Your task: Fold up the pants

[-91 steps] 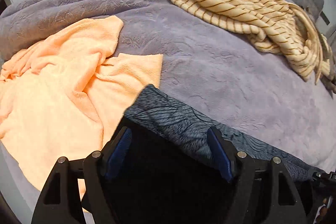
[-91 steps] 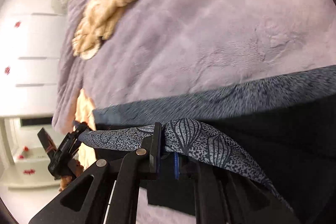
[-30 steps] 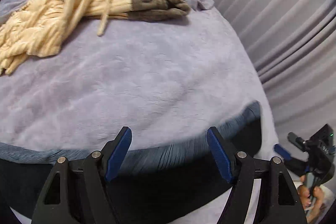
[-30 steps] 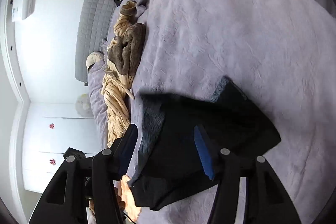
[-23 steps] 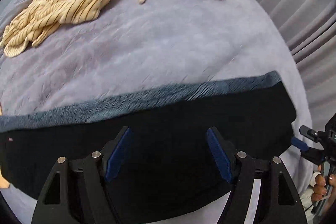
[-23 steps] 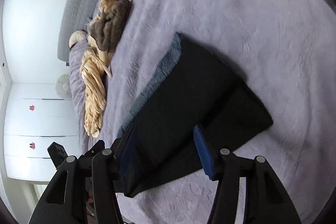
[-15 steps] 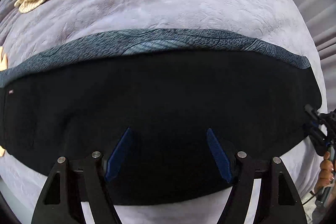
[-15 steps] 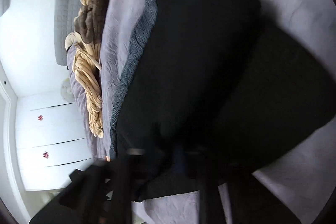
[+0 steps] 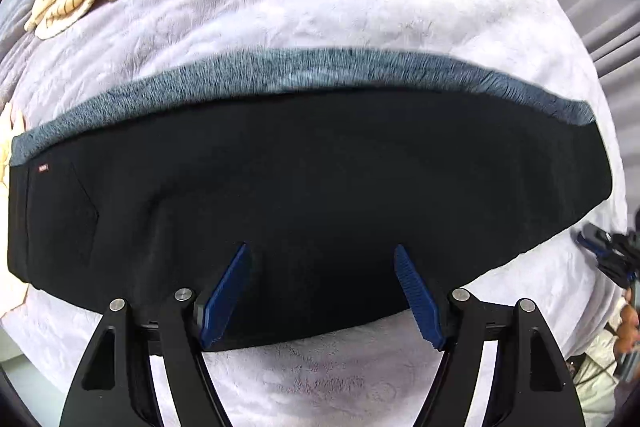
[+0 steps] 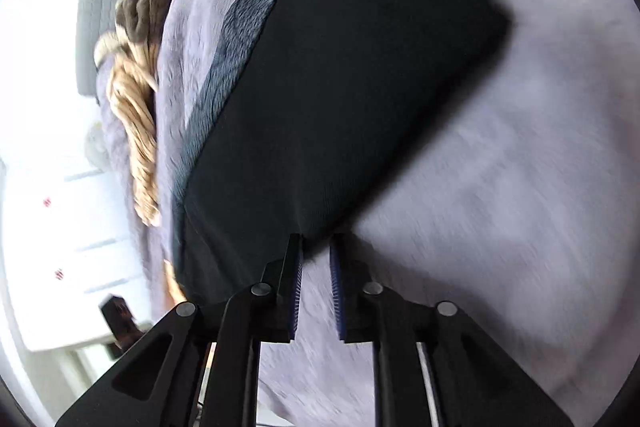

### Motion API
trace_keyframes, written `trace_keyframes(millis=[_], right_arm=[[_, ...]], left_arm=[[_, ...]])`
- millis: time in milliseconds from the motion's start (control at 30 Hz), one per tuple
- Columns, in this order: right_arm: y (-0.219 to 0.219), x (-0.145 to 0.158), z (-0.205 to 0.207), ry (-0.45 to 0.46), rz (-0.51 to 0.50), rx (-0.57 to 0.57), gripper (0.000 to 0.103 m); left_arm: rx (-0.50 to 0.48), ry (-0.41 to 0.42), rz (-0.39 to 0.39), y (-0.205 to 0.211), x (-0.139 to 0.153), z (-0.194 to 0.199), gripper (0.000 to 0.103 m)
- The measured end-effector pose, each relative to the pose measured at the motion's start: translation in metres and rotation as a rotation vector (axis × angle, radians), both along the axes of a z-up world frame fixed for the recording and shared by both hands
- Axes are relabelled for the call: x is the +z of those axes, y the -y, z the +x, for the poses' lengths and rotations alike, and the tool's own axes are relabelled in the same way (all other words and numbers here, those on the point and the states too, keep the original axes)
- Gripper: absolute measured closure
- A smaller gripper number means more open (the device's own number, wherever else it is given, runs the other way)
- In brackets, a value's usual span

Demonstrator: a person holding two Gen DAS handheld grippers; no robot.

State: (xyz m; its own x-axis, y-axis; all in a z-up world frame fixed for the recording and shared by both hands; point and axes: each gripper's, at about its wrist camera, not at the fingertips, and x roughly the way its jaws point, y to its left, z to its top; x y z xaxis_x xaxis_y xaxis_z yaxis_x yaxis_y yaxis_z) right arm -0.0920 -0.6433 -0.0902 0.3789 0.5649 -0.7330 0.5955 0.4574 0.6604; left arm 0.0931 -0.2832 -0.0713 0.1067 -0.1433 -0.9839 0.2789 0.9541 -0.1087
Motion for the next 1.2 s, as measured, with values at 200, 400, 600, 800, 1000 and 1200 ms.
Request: trace_keyframes(millis=[200, 400, 600, 800, 1000, 1200], right_arm=[[0.002, 0.071, 0.030, 0.126, -0.339, 0.108, 0.085], [0.011, 0.031, 0.057, -0.016, -0.426, 0.121, 0.088], [0.025, 0.016, 0.050, 0.019, -0.390, 0.121, 0.091], [0.024, 0.028, 0.033, -0.001, -0.344, 0.098, 0.085], [-0.072, 0.050, 0.019, 0.114, -0.130, 0.130, 0.059], [-0.249, 0.009, 0.038, 0.109, 0.191, 0.239, 0.059]], left_arm=[[-0.033, 0.072, -0.055, 0.044, 0.006, 0.034, 0.028], [-0.064, 0.116, -0.013, 0.104, -0.026, 0.068, 0.028], [0.027, 0.138, 0.093, 0.042, -0.033, 0.098, 0.028], [0.108, 0.158, 0.189, -0.087, -0.004, 0.089, 0.028], [0.222, 0.137, 0.282, -0.223, -0.019, 0.066, 0.028], [0.222, 0.056, 0.344, -0.291, -0.067, 0.053, 0.002]])
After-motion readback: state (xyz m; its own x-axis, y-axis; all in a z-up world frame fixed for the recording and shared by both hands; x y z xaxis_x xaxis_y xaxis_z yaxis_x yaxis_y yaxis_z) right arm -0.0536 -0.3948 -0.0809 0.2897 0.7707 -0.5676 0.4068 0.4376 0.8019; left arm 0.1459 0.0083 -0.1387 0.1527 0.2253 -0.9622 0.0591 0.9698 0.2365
